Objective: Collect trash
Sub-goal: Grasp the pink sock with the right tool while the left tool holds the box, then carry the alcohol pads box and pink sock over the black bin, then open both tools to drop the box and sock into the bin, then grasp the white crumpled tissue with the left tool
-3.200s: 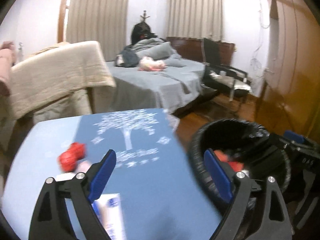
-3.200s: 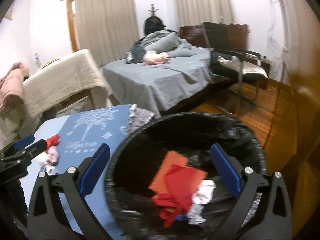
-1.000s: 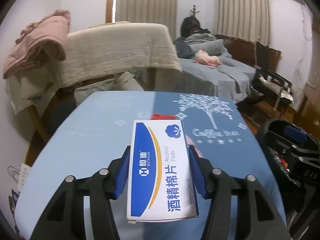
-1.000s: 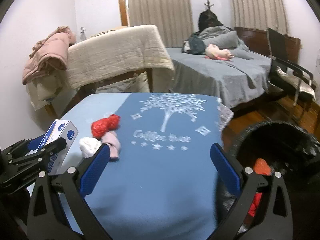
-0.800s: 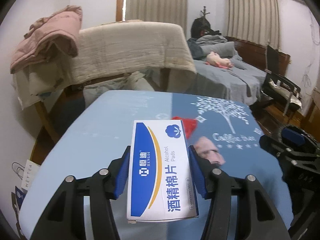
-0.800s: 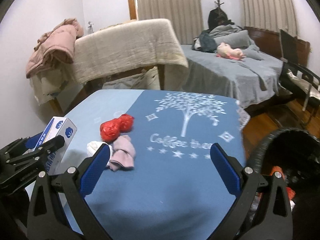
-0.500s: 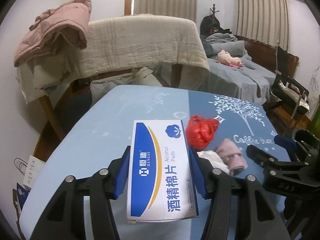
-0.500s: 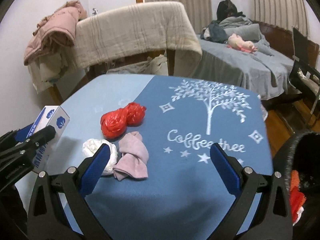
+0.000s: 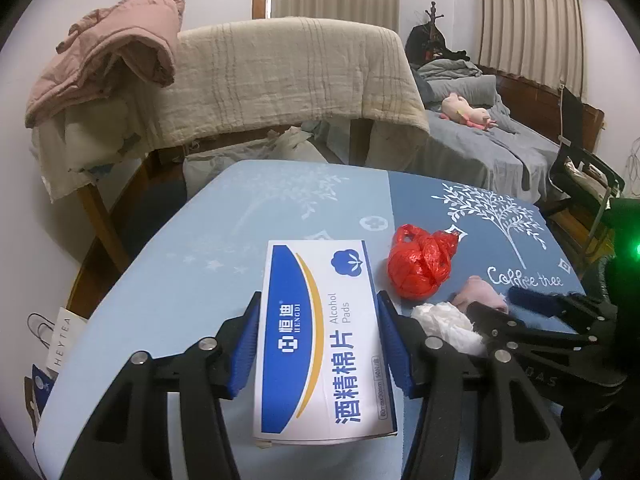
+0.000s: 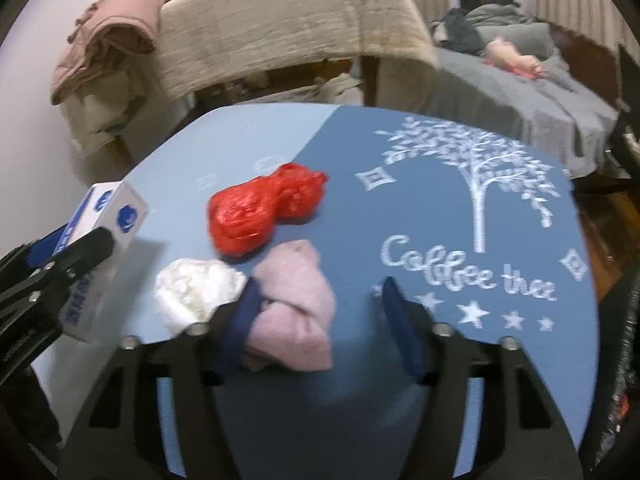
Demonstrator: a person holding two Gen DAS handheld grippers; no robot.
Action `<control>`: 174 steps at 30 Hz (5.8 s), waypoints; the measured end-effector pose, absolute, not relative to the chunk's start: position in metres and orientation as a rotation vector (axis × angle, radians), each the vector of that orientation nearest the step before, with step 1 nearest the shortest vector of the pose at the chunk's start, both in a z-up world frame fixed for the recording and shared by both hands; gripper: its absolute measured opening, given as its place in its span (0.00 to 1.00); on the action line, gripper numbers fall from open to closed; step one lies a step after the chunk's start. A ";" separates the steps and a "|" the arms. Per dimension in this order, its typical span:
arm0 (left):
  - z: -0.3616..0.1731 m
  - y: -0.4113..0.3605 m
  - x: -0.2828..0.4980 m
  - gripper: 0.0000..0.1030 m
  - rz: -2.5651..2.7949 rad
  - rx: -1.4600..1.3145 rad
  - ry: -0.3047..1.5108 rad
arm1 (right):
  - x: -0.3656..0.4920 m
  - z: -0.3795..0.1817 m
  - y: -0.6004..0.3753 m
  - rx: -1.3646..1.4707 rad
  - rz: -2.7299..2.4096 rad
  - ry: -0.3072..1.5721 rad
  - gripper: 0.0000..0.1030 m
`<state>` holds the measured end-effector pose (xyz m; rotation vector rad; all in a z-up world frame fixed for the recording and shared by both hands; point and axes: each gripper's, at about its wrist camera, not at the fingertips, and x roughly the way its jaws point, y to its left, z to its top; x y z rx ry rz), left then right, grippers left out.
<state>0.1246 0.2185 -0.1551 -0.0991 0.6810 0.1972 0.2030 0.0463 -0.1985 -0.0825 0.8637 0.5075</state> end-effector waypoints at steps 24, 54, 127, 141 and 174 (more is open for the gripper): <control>-0.111 0.170 0.120 0.53 0.113 -0.063 0.606 | 0.174 -0.133 -0.013 -0.015 0.461 0.729 0.33; -0.046 -0.001 0.093 0.53 -0.216 0.016 0.508 | 0.091 -0.057 -0.194 0.086 0.202 0.536 0.33; -0.089 -0.166 0.133 0.85 -0.537 0.104 0.586 | 0.080 -0.106 -0.371 0.113 -0.226 0.588 0.94; -0.063 -0.086 0.111 0.88 -0.372 0.054 0.536 | 0.084 -0.088 -0.308 0.081 -0.090 0.567 0.95; -0.130 0.142 0.102 0.88 0.102 -0.017 0.633 | 0.127 -0.125 -0.094 -0.013 0.257 0.637 0.95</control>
